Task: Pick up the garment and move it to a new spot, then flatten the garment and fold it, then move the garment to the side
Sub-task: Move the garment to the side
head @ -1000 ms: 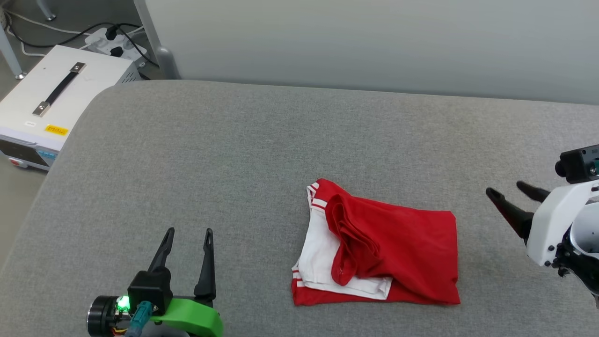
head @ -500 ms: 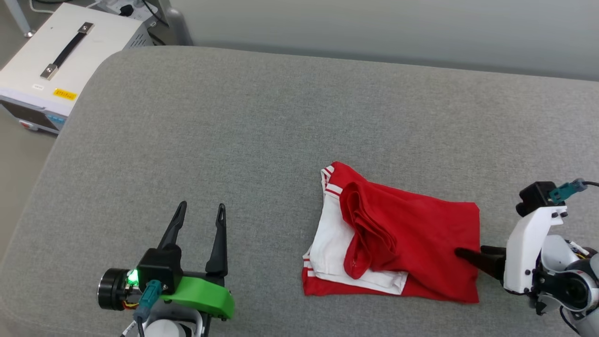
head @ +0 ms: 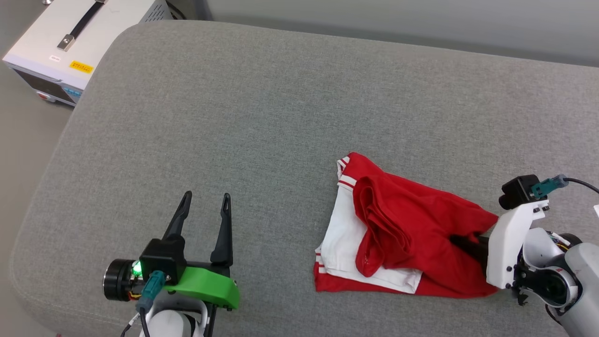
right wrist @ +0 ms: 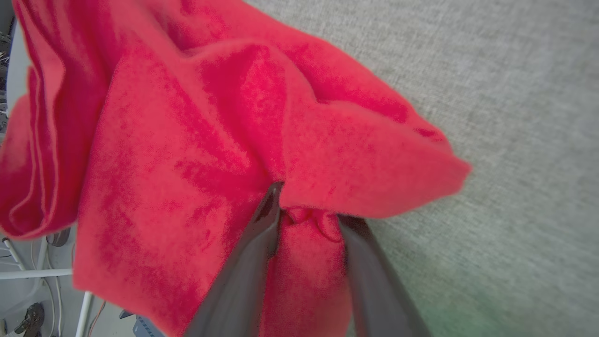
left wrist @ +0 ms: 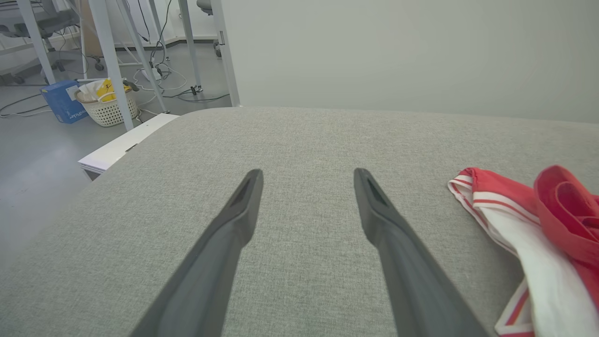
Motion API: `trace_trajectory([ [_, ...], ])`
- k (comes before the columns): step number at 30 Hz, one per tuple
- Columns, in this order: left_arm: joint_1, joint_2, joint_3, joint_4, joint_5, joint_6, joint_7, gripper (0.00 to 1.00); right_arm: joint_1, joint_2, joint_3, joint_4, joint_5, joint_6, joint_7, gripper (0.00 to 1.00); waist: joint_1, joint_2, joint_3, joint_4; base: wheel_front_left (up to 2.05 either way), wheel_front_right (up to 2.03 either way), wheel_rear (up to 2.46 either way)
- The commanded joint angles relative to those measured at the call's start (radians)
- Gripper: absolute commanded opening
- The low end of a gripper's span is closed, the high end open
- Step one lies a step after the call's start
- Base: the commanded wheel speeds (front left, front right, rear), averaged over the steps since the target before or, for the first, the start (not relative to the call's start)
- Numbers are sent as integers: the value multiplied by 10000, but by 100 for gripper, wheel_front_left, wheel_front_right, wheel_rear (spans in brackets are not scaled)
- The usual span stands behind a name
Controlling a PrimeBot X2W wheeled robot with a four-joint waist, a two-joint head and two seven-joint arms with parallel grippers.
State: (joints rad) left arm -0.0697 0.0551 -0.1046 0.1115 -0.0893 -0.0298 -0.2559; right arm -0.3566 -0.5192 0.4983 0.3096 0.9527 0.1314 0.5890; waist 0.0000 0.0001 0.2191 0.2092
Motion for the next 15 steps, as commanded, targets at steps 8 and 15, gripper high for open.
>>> trace_trajectory([
  [8, 63, -48, 106, 3, 29, 120, -59, 100, -763, -471, 554, -268, -114, -7, -1577, 0, 0, -1, -380, -473, 0, 0, 0],
  [15, 424, -48, 443, -188, 38, 114, -59, 100, -1710, -2118, 1258, -997, -727, -7, -1930, 0, 0, -1, -494, -2240, 0, 0, 0],
])
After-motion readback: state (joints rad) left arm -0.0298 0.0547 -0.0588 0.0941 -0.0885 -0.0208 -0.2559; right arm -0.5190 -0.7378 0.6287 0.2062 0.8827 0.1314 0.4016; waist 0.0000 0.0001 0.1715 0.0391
